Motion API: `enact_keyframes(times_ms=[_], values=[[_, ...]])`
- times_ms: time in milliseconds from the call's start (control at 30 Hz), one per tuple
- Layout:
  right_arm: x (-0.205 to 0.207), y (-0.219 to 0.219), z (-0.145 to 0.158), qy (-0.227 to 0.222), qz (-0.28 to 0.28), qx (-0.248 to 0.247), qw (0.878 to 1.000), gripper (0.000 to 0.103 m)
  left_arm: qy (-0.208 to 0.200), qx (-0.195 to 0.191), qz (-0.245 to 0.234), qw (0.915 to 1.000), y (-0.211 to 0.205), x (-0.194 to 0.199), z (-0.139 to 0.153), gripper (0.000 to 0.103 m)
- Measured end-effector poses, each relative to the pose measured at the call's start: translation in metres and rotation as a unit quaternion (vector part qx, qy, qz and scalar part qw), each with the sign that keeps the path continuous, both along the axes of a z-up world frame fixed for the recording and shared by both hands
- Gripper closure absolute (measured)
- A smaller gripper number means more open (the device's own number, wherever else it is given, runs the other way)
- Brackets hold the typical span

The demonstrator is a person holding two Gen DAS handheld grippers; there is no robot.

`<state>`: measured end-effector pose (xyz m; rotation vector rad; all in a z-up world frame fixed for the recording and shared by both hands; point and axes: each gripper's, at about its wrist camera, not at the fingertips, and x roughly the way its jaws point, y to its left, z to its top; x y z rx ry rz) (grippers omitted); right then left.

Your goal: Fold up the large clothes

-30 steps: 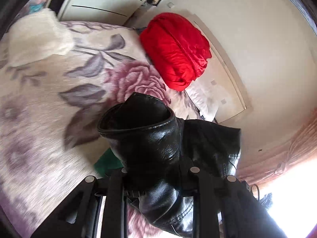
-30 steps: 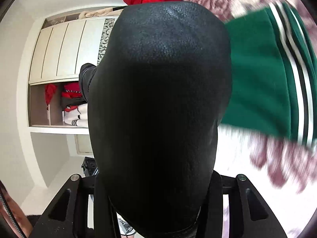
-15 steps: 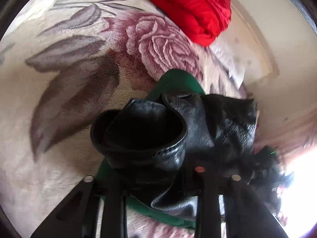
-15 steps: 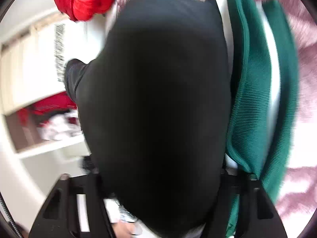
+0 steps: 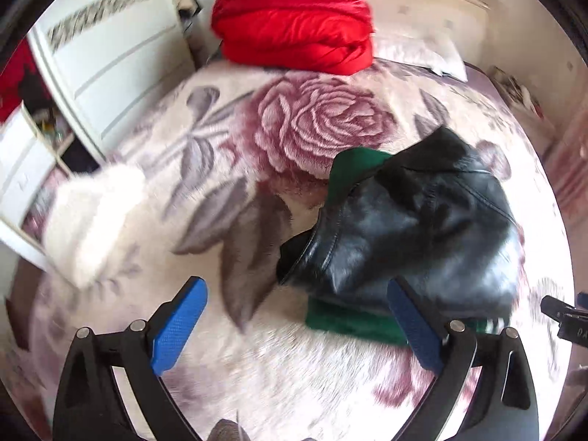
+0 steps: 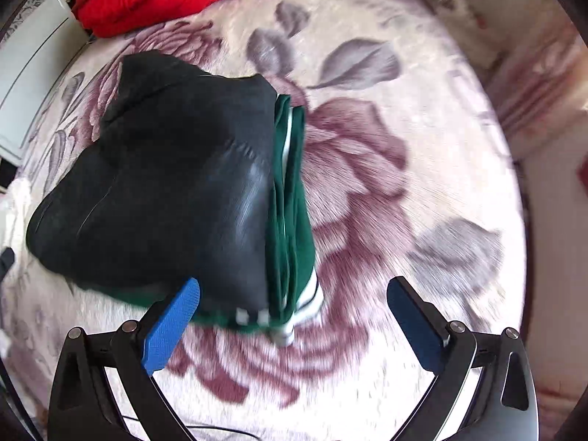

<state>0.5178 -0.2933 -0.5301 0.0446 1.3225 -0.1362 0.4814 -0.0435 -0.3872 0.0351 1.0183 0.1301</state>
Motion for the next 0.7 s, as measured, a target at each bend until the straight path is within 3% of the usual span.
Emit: enact_keyframes(times_ms=[167,500,700], values=[[-0.066,0.031,0.086,-0.044,-0.03,-0.064,0.997,0.0,-0.011,0.0,-0.043,0.999,-0.006,-0.04,0.062,0.002],[-0.224,0.077,0.293,-0.11,-0.078,-0.111,0.985,0.0,-0.022,-0.031,-0.11,0.9932,-0.01,-0.15,0.185,0.002],[-0.31,0.097,0.389,-0.144,-0.097,-0.12,0.978,0.0,-0.04,-0.028,-0.12,0.9916,-0.006,-0.211,0.246,0.002]])
